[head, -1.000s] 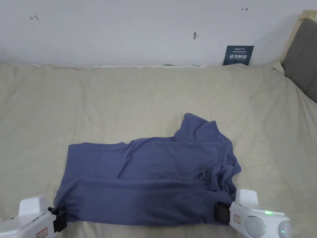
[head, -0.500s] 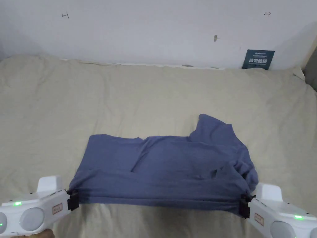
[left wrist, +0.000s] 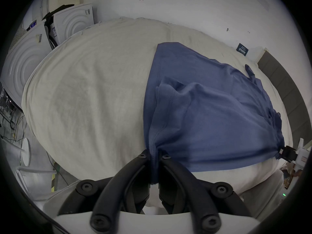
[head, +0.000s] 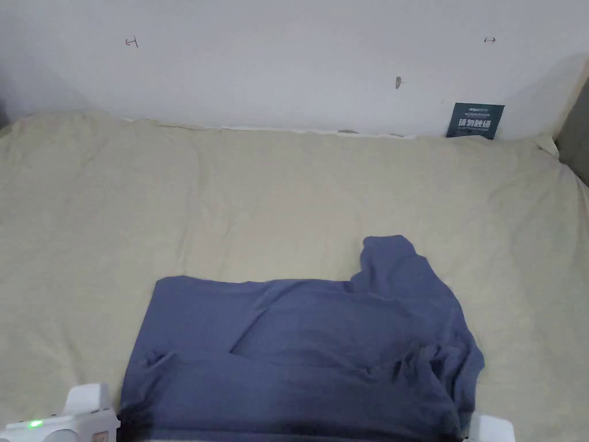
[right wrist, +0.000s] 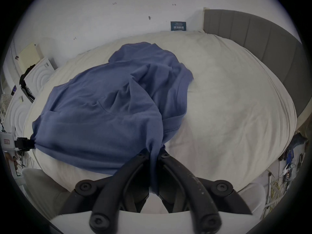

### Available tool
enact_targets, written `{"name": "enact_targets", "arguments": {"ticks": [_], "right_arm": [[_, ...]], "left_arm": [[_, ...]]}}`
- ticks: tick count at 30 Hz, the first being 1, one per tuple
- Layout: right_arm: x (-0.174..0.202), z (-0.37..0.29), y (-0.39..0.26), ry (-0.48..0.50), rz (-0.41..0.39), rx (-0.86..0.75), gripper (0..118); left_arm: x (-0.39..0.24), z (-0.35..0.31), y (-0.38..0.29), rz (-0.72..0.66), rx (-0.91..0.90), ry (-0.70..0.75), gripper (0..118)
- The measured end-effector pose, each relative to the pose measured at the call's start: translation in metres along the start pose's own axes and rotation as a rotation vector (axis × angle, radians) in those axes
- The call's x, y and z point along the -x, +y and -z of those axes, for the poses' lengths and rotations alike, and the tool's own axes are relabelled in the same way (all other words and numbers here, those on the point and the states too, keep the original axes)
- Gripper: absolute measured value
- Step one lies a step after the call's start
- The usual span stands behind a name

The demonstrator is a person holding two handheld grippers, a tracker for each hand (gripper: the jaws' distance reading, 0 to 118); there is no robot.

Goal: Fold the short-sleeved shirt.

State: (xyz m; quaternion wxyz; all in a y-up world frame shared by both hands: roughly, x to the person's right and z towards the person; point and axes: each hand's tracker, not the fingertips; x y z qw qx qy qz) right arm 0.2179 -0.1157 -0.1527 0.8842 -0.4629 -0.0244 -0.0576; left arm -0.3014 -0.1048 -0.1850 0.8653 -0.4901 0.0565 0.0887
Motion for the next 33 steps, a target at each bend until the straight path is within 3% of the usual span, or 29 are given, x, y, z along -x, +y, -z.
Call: {"name": "enact_targets", "arguments": {"ticks": [2,3,4,5,6,8,11,15,21,23,24,25,27,28,33], "right_arm": [[0.003,-0.006,0.004,-0.006,0.006,-0.011,13],[0.006,-0.010,0.008,-0.010,0.008,-0.009,17],[0.008,-0.015,0.013,-0.014,0.010,-0.007,24],[0.009,-0.024,0.020,-0.019,0.019,-0.012,37],[0.011,-0.034,0.026,-0.017,0.029,-0.040,53],[0.015,-0.059,0.049,0.002,0.023,-0.156,99],[0.028,-0.106,0.086,0.018,0.011,-0.371,110],[0.046,-0.160,0.120,0.033,-0.014,-0.620,110],[0.064,-0.191,0.130,-0.008,-0.073,-0.797,110],[0.070,-0.193,0.125,-0.036,-0.101,-0.820,100],[0.072,-0.194,0.122,-0.041,-0.107,-0.836,88],[0.074,-0.195,0.120,-0.049,-0.113,-0.850,71],[0.076,-0.192,0.117,-0.055,-0.128,-0.853,15],[0.075,-0.191,0.118,-0.059,-0.132,-0.849,3],[0.072,-0.181,0.120,-0.051,-0.120,-0.833,1]], "left_arm": [[-0.004,0.000,0.004,0.010,0.013,0.021,9],[-0.006,-0.003,0.006,0.022,0.013,0.024,15],[-0.008,-0.008,0.008,0.025,0.008,0.015,27],[-0.011,-0.018,0.012,0.016,-0.003,0.011,58],[-0.013,-0.029,0.016,-0.023,-0.054,0.004,81],[-0.020,-0.057,0.028,-0.056,-0.182,-0.049,114],[-0.041,-0.105,0.053,-0.058,-0.423,-0.061,117],[-0.072,-0.158,0.081,-0.008,-0.695,-0.061,116],[-0.096,-0.175,0.089,0.064,-0.916,-0.041,116],[-0.103,-0.176,0.084,0.093,-0.951,-0.046,109],[-0.105,-0.175,0.081,0.112,-0.968,-0.049,100],[-0.108,-0.173,0.078,0.133,-0.980,-0.046,82],[-0.113,-0.168,0.076,0.185,-0.972,-0.034,9],[-0.115,-0.164,0.076,0.212,-0.953,-0.018,2],[-0.119,-0.150,0.083,0.175,-0.877,-0.033,0]]}}
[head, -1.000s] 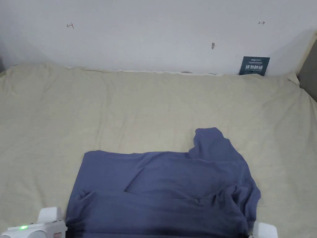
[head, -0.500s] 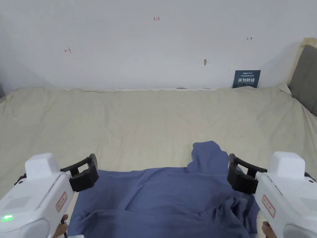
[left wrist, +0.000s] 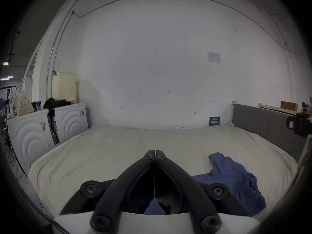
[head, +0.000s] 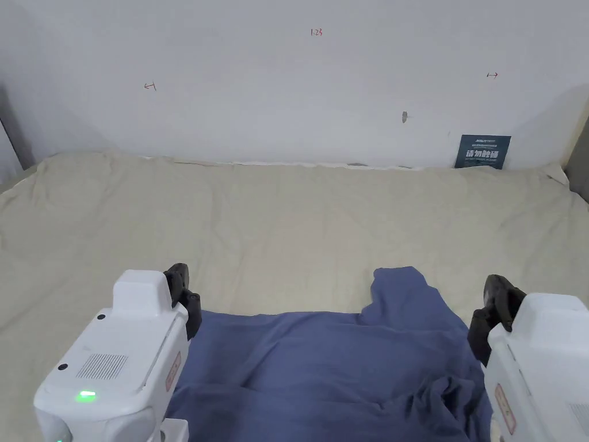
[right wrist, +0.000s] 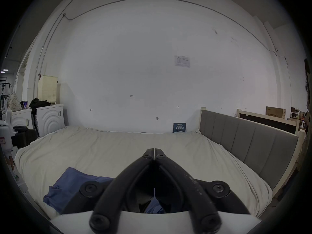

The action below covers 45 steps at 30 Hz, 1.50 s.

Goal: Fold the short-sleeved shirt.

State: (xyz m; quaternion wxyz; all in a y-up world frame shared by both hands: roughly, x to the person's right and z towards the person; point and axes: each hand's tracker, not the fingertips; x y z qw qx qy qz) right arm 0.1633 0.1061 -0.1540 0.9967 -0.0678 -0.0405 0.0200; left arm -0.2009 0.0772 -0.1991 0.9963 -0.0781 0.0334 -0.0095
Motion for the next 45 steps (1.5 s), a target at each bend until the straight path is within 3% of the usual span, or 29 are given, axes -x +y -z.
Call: {"name": "enact_targets", "arguments": {"ticks": [7,18,19,20,21,23,24,25,28,30,31,33,35,40,42,43,44,45], "right_arm": [[-0.003,0.019,-0.001,0.006,-0.003,0.018,1],[-0.002,0.084,-0.014,0.001,0.000,0.096,1],[-0.003,0.090,-0.016,0.000,0.003,0.106,1],[-0.004,0.097,-0.020,0.001,0.006,0.119,1],[-0.005,0.104,-0.023,0.006,0.013,0.131,1],[-0.008,0.116,-0.028,0.009,0.025,0.156,1],[-0.008,0.122,-0.031,0.006,0.023,0.170,1],[-0.009,0.127,-0.034,0.004,0.022,0.179,1],[-0.013,0.139,-0.043,-0.006,0.021,0.202,1],[-0.016,0.145,-0.048,-0.012,0.025,0.219,1],[-0.018,0.148,-0.050,-0.013,0.024,0.228,1],[-0.023,0.154,-0.055,-0.017,0.027,0.244,1],[-0.029,0.166,-0.058,-0.011,0.044,0.276,1],[-0.049,0.226,-0.071,-0.001,0.069,0.403,3],[-0.059,0.261,-0.082,0.011,0.084,0.481,24],[-0.062,0.277,-0.089,0.010,0.082,0.512,42],[-0.065,0.295,-0.098,0.018,0.077,0.570,66],[-0.067,0.309,-0.106,-0.001,0.092,0.611,79]], "left_arm": [[0.016,0.047,-0.006,-0.011,0.148,0.006,0],[0.050,0.206,-0.053,0.080,0.554,-0.061,2],[0.054,0.220,-0.060,0.059,0.596,-0.056,8],[0.058,0.234,-0.067,0.038,0.656,-0.067,23],[0.061,0.245,-0.074,0.013,0.676,-0.070,44],[0.069,0.265,-0.090,-0.029,0.721,-0.058,101],[0.068,0.273,-0.093,-0.057,0.753,-0.037,112],[0.071,0.281,-0.099,-0.081,0.778,-0.022,112],[0.079,0.300,-0.118,-0.101,0.802,0.004,92],[0.081,0.305,-0.129,-0.090,0.832,0.003,66],[0.081,0.306,-0.134,-0.070,0.851,0.003,47],[0.069,0.297,-0.136,-0.038,0.870,-0.004,30],[0.065,0.289,-0.132,-0.030,0.820,-0.012,2],[0.055,0.283,-0.121,0.020,0.766,-0.016,2],[0.058,0.271,-0.109,-0.011,0.728,-0.015,2],[0.061,0.265,-0.103,-0.050,0.708,-0.041,2],[0.056,0.253,-0.091,-0.065,0.696,-0.050,2],[0.055,0.247,-0.087,-0.062,0.689,-0.048,2]]}}
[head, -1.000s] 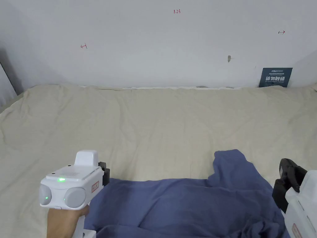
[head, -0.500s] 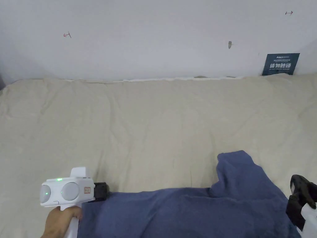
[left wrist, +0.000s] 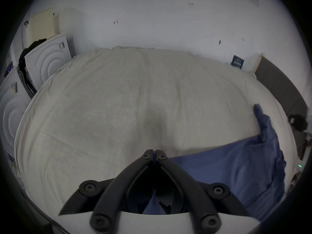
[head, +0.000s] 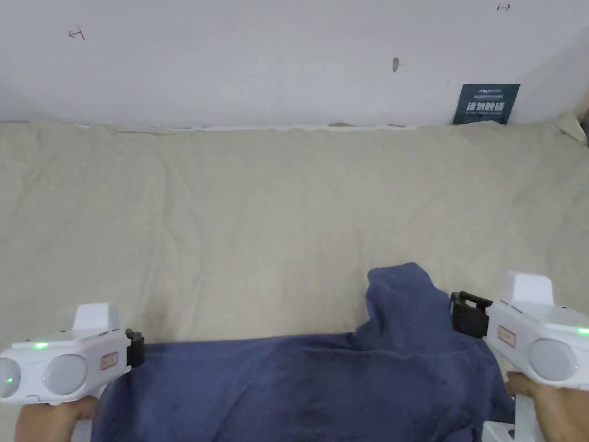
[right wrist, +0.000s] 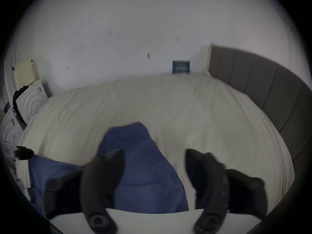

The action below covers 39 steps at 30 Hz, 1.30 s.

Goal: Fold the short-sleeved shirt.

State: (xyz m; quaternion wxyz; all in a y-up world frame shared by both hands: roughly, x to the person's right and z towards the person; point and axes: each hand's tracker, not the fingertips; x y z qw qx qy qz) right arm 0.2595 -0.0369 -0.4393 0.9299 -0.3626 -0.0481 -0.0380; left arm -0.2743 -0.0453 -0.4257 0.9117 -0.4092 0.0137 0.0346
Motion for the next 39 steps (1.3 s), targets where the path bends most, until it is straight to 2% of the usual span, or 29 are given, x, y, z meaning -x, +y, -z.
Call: {"name": "enact_targets", "arguments": {"ticks": [2,4,6,8,9,10,12,13,14,15,18,22,28,34,39], "right_arm": [[-0.003,0.036,0.002,-0.016,-0.002,0.081,92],[-0.003,0.064,-0.001,-0.040,-0.027,0.151,92],[-0.006,0.096,-0.008,-0.067,-0.017,0.230,89],[-0.003,0.110,-0.013,-0.068,-0.032,0.273,71],[0.002,0.107,-0.017,-0.061,-0.044,0.291,70],[0.006,0.100,-0.017,-0.081,-0.054,0.238,66],[0.011,0.090,-0.013,-0.064,-0.092,0.218,12],[0.019,0.083,-0.015,-0.084,-0.141,0.219,3],[0.022,0.076,-0.015,-0.100,-0.179,0.202,3],[0.023,0.070,-0.014,-0.076,-0.186,0.182,3],[0.022,0.029,-0.009,-0.075,-0.171,0.100,3],[0.012,-0.037,-0.004,0.002,-0.172,-0.009,3],[-0.001,-0.150,-0.032,0.092,-0.120,-0.106,3],[-0.021,-0.218,-0.091,0.128,-0.059,-0.109,3],[-0.038,-0.224,-0.153,0.131,0.006,-0.038,3]], "left_arm": [[-0.001,-0.013,0.000,0.015,-0.027,-0.010,2],[-0.004,-0.021,0.001,0.017,-0.041,-0.022,2],[-0.004,-0.027,0.001,0.013,-0.045,-0.037,1],[0.006,-0.013,-0.005,0.012,-0.054,-0.047,1],[0.006,-0.014,-0.006,0.013,-0.054,-0.047,1],[0.006,-0.013,-0.007,0.013,-0.052,-0.047,1],[0.005,-0.015,-0.007,0.017,-0.047,-0.046,1],[0.006,-0.015,-0.008,0.015,-0.044,-0.047,1],[0.006,-0.015,-0.008,0.012,-0.042,-0.046,1],[0.011,-0.012,-0.009,0.008,-0.044,-0.041,1],[0.013,-0.022,-0.011,-0.002,-0.064,-0.035,1],[0.007,-0.051,-0.017,-0.010,-0.091,-0.029,1],[0.030,-0.090,-0.038,-0.023,-0.107,-0.003,1],[0.055,-0.118,-0.087,-0.035,-0.076,0.001,1],[0.043,-0.135,-0.147,-0.029,0.010,0.013,1]]}}
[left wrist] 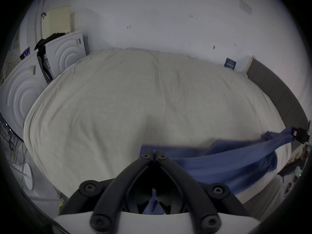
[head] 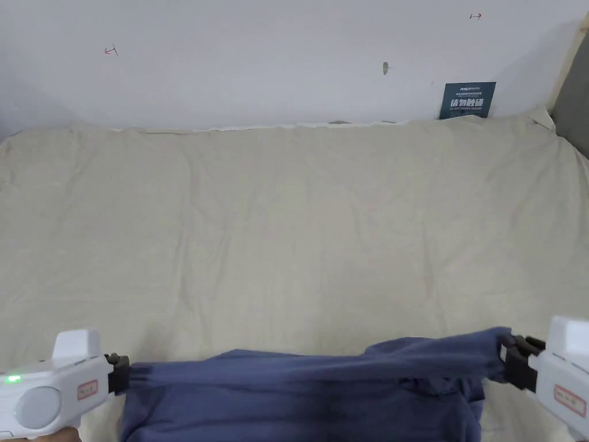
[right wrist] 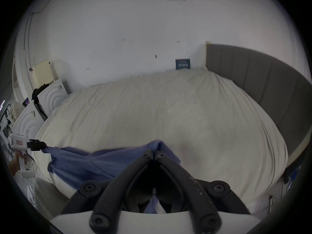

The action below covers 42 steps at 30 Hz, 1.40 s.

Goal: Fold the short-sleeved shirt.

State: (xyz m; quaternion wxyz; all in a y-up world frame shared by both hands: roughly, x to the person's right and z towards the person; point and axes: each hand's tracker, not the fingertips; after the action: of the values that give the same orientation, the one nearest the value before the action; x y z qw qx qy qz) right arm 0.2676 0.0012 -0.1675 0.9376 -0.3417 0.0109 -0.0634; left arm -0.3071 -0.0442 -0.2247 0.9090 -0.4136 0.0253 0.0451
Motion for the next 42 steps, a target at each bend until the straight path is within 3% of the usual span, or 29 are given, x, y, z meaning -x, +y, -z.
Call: {"name": "enact_targets", "arguments": {"ticks": [7,8,12,14,15,16,17,18,19,20,21,28,31,33,34,35,36,38,42], "right_arm": [[-0.016,0.031,-0.075,-0.077,0.079,0.168,3],[-0.017,0.035,-0.081,-0.080,0.087,0.178,3],[-0.018,0.041,-0.087,-0.098,0.098,0.202,3],[-0.012,0.031,-0.076,-0.099,0.100,0.178,5],[-0.010,0.025,-0.068,-0.093,0.098,0.154,12],[-0.008,0.018,-0.059,-0.096,0.094,0.126,26],[-0.004,0.012,-0.048,-0.093,0.092,0.082,52],[0.000,0.005,-0.037,-0.091,0.085,0.047,74],[0.005,-0.003,-0.024,-0.085,0.076,0.004,93],[0.011,-0.012,-0.012,-0.074,0.066,-0.056,108],[0.017,-0.020,-0.001,-0.064,0.058,-0.114,110],[0.075,-0.065,0.066,-0.051,-0.024,-0.437,108],[0.097,-0.076,0.081,-0.078,-0.071,-0.536,87],[0.110,-0.080,0.087,-0.101,-0.105,-0.577,60],[0.114,-0.080,0.088,-0.116,-0.122,-0.596,43],[0.119,-0.081,0.087,-0.133,-0.139,-0.613,20],[0.123,-0.081,0.087,-0.144,-0.144,-0.623,7],[0.125,-0.081,0.084,-0.142,-0.151,-0.639,1],[0.127,-0.079,0.083,-0.153,-0.176,-0.639,1]], "left_arm": [[-0.001,0.022,-0.057,0.075,0.101,0.051,1],[-0.020,0.000,-0.055,0.079,0.107,0.058,1],[-0.031,-0.006,-0.052,0.095,0.113,0.078,3],[-0.035,-0.016,-0.045,0.069,0.105,0.075,10],[-0.037,-0.023,-0.040,0.041,0.087,0.058,24],[-0.030,-0.023,-0.035,0.009,0.063,0.034,48],[-0.032,-0.030,-0.027,-0.011,0.038,0.013,88],[-0.037,-0.041,-0.020,-0.024,-0.002,-0.009,110],[-0.043,-0.055,-0.012,-0.035,-0.058,-0.031,118],[-0.037,-0.055,-0.008,-0.022,-0.102,-0.042,117],[-0.043,-0.065,0.001,-0.020,-0.155,-0.056,116],[-0.091,-0.126,0.059,0.009,-0.618,-0.095,115],[-0.107,-0.139,0.068,0.019,-0.749,-0.076,99],[-0.113,-0.138,0.070,0.029,-0.801,-0.050,69],[-0.116,-0.138,0.070,0.035,-0.816,-0.043,47],[-0.118,-0.137,0.069,0.030,-0.811,-0.045,10],[-0.121,-0.135,0.069,0.033,-0.813,-0.044,1],[-0.120,-0.131,0.066,0.048,-0.818,-0.060,0],[-0.122,-0.133,0.062,0.086,-0.802,-0.045,0]]}}
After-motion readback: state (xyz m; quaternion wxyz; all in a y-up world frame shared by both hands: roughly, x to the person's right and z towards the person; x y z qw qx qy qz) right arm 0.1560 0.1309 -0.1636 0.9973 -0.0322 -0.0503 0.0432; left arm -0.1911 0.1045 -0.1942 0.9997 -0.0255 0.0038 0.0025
